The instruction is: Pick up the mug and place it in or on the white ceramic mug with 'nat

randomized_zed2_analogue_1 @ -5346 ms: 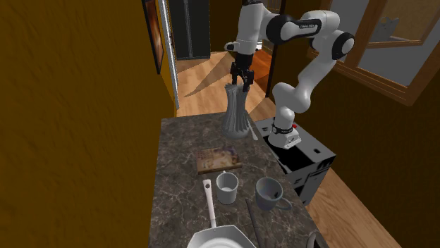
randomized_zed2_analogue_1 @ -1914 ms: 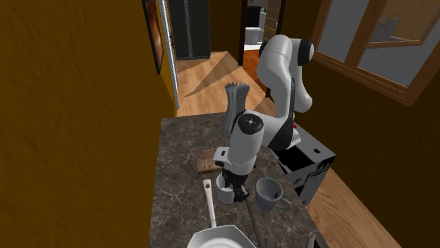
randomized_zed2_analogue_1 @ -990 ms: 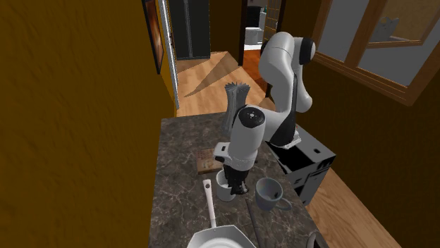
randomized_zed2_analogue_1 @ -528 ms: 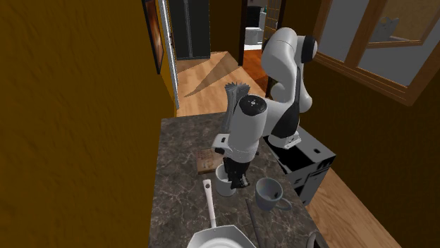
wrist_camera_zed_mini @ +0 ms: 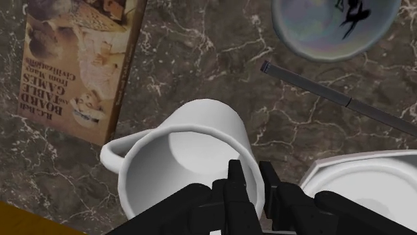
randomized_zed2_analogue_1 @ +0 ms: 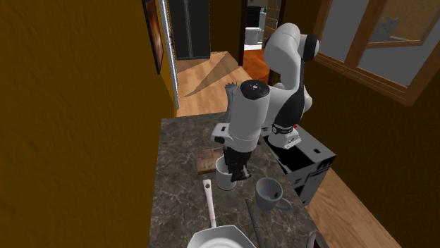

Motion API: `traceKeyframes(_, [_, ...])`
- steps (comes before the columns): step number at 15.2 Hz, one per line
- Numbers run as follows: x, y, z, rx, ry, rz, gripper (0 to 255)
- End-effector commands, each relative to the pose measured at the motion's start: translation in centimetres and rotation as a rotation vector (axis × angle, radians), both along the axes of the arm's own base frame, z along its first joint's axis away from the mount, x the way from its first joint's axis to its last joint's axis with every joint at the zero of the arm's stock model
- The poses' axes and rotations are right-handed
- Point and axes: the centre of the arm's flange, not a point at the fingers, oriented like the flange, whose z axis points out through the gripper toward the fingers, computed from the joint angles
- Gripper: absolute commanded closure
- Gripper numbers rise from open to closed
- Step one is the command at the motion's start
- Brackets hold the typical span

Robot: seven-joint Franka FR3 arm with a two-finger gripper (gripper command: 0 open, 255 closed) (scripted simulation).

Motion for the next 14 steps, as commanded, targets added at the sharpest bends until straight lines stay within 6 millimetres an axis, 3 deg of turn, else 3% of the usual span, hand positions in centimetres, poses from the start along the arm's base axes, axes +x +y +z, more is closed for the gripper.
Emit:
traceKeyframes(1, [-0.1, 0.0, 1.1, 0.000, 0.000, 0.000, 255])
traceKeyframes(13, [-0.1, 0.0, 7.2, 0.000, 0.000, 0.000, 255])
traceKeyframes(14, [-1.2, 0.6, 7.4, 0.000, 0.000, 0.000, 255])
